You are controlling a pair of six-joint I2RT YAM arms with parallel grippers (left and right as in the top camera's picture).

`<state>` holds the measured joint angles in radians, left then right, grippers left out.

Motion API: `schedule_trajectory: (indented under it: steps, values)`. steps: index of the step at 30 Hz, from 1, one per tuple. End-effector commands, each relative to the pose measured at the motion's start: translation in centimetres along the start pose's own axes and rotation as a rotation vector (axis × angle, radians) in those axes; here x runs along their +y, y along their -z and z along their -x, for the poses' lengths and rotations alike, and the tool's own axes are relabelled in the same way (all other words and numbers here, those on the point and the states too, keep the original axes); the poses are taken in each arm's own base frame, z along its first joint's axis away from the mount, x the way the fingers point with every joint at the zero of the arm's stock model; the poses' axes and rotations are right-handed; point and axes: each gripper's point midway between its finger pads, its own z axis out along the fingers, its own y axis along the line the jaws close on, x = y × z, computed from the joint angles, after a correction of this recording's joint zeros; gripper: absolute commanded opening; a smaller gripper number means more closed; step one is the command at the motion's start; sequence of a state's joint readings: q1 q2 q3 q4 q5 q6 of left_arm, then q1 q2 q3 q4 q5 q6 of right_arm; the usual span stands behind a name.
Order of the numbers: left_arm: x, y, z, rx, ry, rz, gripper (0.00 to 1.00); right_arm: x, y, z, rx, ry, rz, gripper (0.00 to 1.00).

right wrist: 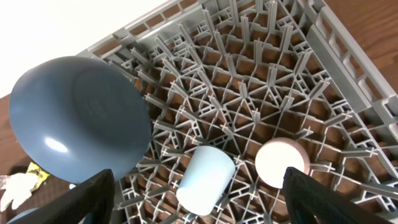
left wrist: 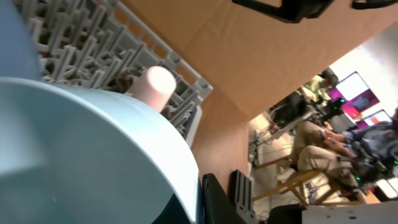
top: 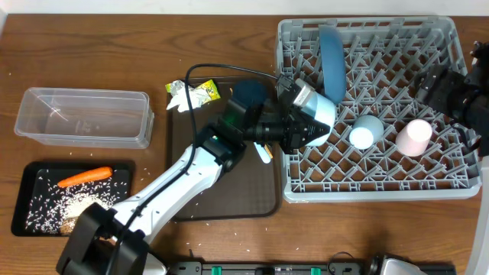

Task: Sort waste into correct bins and load items into the dishwasher rack
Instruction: 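Carry the light-blue bowl with the left gripper toward the rack, then lower the bowl into the rack's front-left slots and release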

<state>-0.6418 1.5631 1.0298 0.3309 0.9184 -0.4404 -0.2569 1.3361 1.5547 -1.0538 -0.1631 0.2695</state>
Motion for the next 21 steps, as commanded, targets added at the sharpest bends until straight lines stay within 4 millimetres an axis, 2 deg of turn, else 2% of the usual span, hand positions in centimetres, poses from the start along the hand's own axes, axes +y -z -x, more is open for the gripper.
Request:
schedule_trajectory:
  steps: [1, 14, 21]
  values:
    - [-1.4, 0.8, 1.4, -0.02, -0.046, -0.052, 0.06, -0.3, -0.2, 0.1, 0.003, 0.011, -0.008, 0.83]
    - [3.3, 4.0, 3.0, -0.092, 0.053, 0.044, 0.06, -0.3, -0.2, 0.0, 0.006, 0.01, -0.009, 0.83]
    - [5.9, 5.6, 7.3, -0.271, 0.07, 0.038, 0.06, -0.3, -0.2, 0.0, 0.007, 0.01, -0.009, 0.83]
